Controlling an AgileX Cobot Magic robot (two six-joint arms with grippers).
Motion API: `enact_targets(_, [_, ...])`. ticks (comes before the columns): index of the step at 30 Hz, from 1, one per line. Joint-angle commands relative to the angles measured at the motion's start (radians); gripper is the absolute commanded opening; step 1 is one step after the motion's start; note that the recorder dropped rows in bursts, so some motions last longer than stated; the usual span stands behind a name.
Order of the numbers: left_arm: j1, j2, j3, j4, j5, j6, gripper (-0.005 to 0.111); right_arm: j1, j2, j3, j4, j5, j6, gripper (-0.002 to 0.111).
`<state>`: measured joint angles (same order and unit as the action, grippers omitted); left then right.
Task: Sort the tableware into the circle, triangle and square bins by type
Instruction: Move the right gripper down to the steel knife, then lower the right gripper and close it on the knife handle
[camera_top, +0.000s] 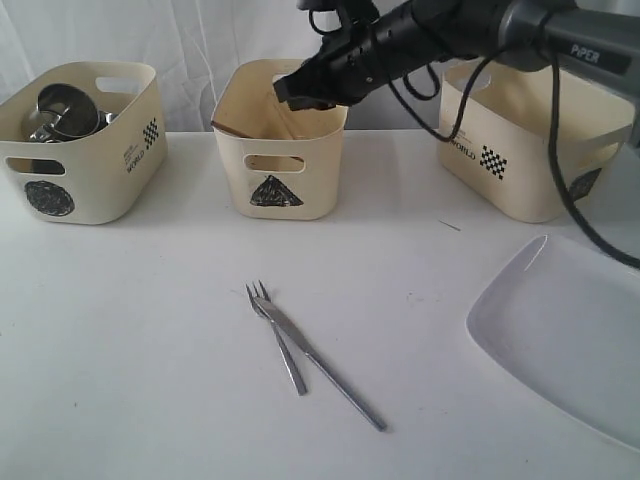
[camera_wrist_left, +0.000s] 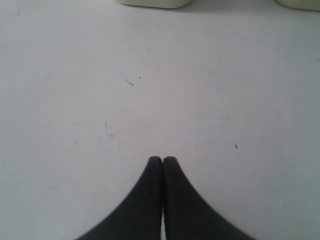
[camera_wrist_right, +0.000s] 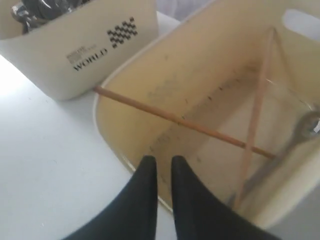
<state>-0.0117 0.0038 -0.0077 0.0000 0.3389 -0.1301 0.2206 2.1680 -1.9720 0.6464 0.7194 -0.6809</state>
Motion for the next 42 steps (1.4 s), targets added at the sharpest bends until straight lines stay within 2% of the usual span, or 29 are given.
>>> enact_targets(1, [-0.004, -0.004, 0.008, -0.010, 0.028, 0.000, 0.001, -0.003, -0.073, -0.006, -0.274, 0.090, 0.283, 0.002])
enact_targets(3, [-0.004, -0.004, 0.008, -0.010, 0.028, 0.000, 0.001, -0.003, -0.101, -0.006, -0.312, 0.167, 0.359, 0.001])
enact_targets(7, [-0.004, -0.004, 0.008, -0.010, 0.028, 0.000, 0.001, 0.000, -0.140, 0.022, -0.303, 0.333, 0.375, 0.001])
enact_targets(11, [-0.004, -0.004, 0.008, -0.010, 0.028, 0.000, 0.001, 0.028, -0.188, 0.180, -0.300, 0.405, 0.386, 0.001])
enact_targets(16, [-0.004, -0.004, 0.008, -0.010, 0.028, 0.000, 0.001, 0.086, -0.310, 0.492, -0.296, 0.351, 0.393, 0.000])
enact_targets(20, [-0.004, -0.004, 0.008, -0.010, 0.028, 0.000, 0.001, 0.177, -0.407, 0.687, -0.277, 0.305, 0.393, 0.000])
enact_targets(25, [-0.004, -0.004, 0.008, -0.010, 0.028, 0.000, 0.001, 0.277, -0.429, 0.773, -0.277, 0.245, 0.393, 0.000])
enact_targets(29, [-0.004, -0.004, 0.008, -0.010, 0.028, 0.000, 0.001, 0.316, -0.429, 0.779, -0.288, 0.166, 0.378, 0.000])
enact_targets(32, [-0.004, -0.004, 0.008, -0.010, 0.028, 0.000, 0.001, 0.316, -0.429, 0.779, -0.286, 0.111, 0.309, 0.010])
enact_targets(35, [-0.004, -0.004, 0.008, -0.010, 0.028, 0.000, 0.001, 0.316, -0.429, 0.779, -0.288, 0.067, 0.309, 0.030])
enact_targets(36, [-0.004, -0.004, 0.008, -0.010, 0.028, 0.000, 0.001, 0.316, -0.426, 0.779, -0.288, 0.052, 0.309, 0.040])
enact_targets(38, [-0.004, -0.004, 0.008, -0.010, 0.028, 0.000, 0.001, 0.316, -0.411, 0.779, -0.288, 0.029, 0.311, 0.051])
enact_targets(42, [-0.004, -0.004, 0.008, -0.010, 0.028, 0.000, 0.001, 0.316, -0.350, 0.779, -0.300, 0.002, 0.333, 0.054])
